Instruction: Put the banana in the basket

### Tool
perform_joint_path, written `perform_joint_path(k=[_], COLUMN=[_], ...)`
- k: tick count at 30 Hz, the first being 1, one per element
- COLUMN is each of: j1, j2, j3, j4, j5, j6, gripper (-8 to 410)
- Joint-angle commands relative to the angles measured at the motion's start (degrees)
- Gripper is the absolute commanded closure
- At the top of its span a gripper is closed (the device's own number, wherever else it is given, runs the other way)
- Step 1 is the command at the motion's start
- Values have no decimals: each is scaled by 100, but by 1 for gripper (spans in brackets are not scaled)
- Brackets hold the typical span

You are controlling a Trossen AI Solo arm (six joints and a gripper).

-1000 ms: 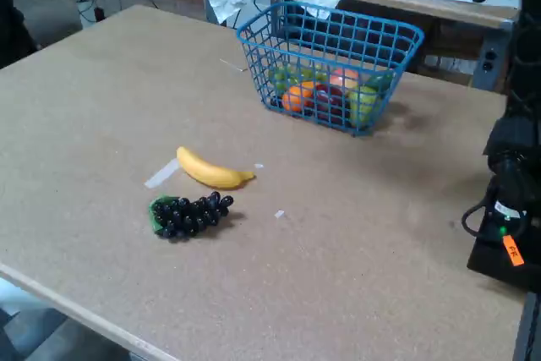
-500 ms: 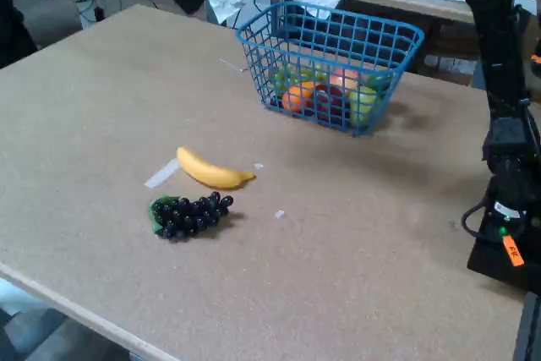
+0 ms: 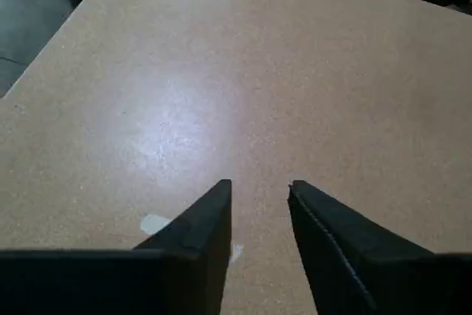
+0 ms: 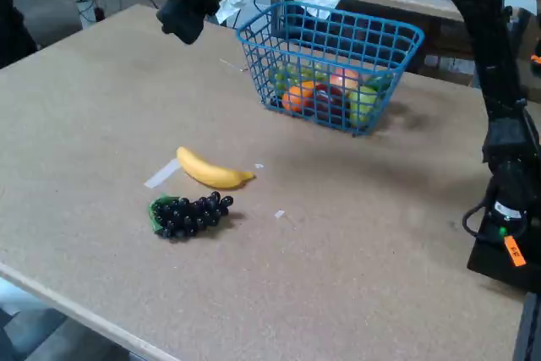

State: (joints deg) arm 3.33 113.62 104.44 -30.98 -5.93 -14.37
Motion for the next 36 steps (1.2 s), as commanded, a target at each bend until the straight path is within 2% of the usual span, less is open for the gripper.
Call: perform_joint_path(k=[1,4,7,11,16,25,36], j1=[2,2,4,9,63,420,575], j2=[4,4,4,20,20,20,20], j3=[0,0,0,-2,-4,-848,-2179], j4=[-57,-245,-706,-1239,-1443,-1298,-160], j5=[-63,-55,9,44,-37,-83,-83], j6=[326,684,837,844,868,839,1008], gripper=[207,161,136,133,133,133,133])
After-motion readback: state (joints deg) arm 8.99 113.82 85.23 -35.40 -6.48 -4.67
